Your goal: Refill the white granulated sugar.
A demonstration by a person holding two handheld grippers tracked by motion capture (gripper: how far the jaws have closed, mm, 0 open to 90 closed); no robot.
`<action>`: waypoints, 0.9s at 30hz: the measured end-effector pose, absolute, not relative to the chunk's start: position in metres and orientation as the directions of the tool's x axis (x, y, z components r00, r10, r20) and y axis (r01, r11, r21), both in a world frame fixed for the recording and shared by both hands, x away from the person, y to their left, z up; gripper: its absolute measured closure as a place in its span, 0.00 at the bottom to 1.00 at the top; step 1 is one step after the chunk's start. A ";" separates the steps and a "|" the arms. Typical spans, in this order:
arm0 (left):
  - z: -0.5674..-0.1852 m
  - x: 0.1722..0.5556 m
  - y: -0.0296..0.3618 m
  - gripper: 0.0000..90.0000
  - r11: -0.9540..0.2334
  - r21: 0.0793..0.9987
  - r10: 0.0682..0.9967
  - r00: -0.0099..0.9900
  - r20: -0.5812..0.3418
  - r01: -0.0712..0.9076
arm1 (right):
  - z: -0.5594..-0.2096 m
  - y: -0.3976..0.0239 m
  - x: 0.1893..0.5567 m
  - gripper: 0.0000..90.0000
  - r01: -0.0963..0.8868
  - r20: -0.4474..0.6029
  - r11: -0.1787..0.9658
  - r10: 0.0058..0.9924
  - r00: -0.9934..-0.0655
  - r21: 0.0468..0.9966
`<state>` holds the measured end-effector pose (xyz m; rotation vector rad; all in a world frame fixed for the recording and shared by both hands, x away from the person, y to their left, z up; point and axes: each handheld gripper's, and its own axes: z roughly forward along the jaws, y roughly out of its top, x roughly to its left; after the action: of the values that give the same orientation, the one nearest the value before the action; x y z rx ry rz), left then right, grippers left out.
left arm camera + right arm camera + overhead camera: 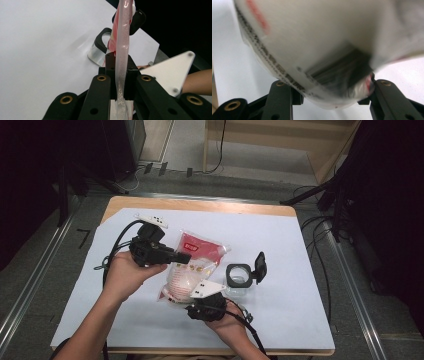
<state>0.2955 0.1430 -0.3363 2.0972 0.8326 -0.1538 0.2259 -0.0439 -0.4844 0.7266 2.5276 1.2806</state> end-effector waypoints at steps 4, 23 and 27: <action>-0.338 0.296 0.138 0.96 -0.419 0.686 0.498 0.782 -0.374 0.595 | -0.485 -0.042 0.225 0.59 0.365 0.077 0.483 0.518 -0.852 0.796; -0.354 0.295 0.118 0.93 -0.429 0.757 0.433 0.848 -0.307 0.493 | -0.475 -0.043 0.222 0.60 0.415 0.186 0.429 0.482 -0.857 0.802; -0.358 0.294 0.113 0.91 -0.426 0.753 0.429 0.845 -0.319 0.501 | -0.471 -0.043 0.222 0.59 0.444 0.236 0.407 0.467 -0.852 0.798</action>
<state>0.2944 0.1128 -0.3581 2.0772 0.6786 -0.0955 0.2216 -0.0434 -0.4705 0.8459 2.6150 1.4711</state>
